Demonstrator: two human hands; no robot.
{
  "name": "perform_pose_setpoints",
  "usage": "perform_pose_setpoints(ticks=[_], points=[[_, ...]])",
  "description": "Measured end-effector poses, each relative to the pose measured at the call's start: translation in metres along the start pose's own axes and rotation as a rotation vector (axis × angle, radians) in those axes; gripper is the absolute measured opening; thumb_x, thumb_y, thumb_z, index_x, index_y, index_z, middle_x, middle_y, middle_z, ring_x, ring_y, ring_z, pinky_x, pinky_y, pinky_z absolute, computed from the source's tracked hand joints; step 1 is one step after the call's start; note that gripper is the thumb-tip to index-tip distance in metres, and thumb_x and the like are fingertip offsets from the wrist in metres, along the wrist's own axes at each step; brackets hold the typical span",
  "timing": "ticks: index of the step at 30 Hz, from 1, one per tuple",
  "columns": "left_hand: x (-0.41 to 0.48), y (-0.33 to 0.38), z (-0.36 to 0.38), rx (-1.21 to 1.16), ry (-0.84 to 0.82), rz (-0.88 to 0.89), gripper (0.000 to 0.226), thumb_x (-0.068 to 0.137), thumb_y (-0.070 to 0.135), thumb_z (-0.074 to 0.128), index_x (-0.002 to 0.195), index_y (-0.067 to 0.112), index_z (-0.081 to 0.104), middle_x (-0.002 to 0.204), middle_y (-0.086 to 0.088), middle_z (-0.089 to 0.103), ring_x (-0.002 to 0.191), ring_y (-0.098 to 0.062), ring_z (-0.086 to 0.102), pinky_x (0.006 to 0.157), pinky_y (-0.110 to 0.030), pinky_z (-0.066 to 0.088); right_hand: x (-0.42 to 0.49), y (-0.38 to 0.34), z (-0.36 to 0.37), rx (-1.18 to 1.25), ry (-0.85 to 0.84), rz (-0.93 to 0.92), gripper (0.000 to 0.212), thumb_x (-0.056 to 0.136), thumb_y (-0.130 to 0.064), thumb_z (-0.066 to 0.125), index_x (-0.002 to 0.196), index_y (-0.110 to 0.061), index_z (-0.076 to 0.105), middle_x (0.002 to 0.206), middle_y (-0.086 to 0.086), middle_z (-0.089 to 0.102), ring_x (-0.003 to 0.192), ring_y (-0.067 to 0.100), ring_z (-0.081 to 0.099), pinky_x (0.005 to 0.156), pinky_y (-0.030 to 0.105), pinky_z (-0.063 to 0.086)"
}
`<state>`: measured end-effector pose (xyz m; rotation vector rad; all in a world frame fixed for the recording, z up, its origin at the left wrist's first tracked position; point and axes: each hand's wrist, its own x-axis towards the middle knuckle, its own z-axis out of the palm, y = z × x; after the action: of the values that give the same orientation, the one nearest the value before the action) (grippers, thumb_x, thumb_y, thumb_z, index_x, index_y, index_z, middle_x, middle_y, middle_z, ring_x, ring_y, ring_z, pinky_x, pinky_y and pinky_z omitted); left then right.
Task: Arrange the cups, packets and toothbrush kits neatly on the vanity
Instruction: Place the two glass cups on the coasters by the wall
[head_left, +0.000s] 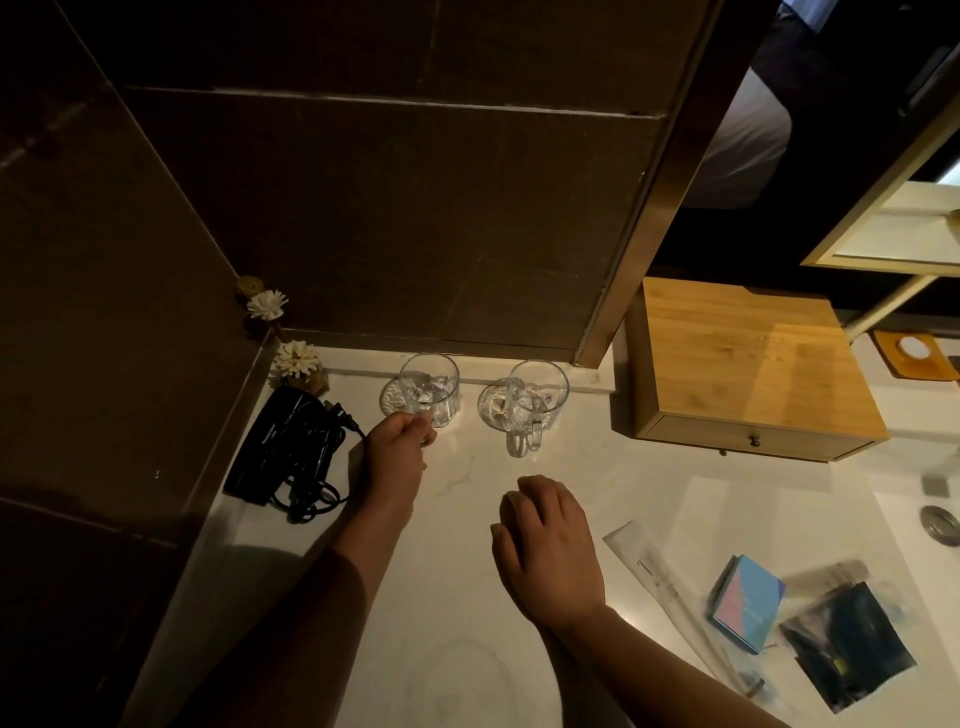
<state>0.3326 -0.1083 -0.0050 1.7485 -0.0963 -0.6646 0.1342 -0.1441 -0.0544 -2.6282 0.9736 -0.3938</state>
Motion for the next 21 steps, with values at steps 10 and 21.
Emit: perform_pose_setpoints(ticks=[10, 21], points=[[0.001, -0.006, 0.002, -0.019, 0.008, 0.010, 0.020, 0.094, 0.026, 0.058, 0.076, 0.018, 0.062, 0.080, -0.002, 0.068, 0.087, -0.023, 0.071, 0.067, -0.029, 0.051, 0.000, 0.000, 0.000, 0.006, -0.001, 0.004, 0.029, 0.095, -0.041, 0.049, 0.110, -0.020, 0.061, 0.127, 0.001, 0.057, 0.124, 0.022, 0.047, 0.104, 0.035, 0.040], [-0.001, -0.010, 0.000, 0.010, 0.008, 0.055, 0.014, 0.094, 0.031, 0.059, 0.085, 0.022, 0.063, 0.096, -0.008, 0.071, 0.091, -0.020, 0.071, 0.068, -0.030, 0.055, 0.000, -0.001, -0.001, 0.018, -0.013, 0.010, 0.030, 0.095, -0.043, 0.048, 0.112, -0.021, 0.060, 0.128, 0.000, 0.056, 0.124, 0.022, 0.046, 0.103, 0.034, 0.040]])
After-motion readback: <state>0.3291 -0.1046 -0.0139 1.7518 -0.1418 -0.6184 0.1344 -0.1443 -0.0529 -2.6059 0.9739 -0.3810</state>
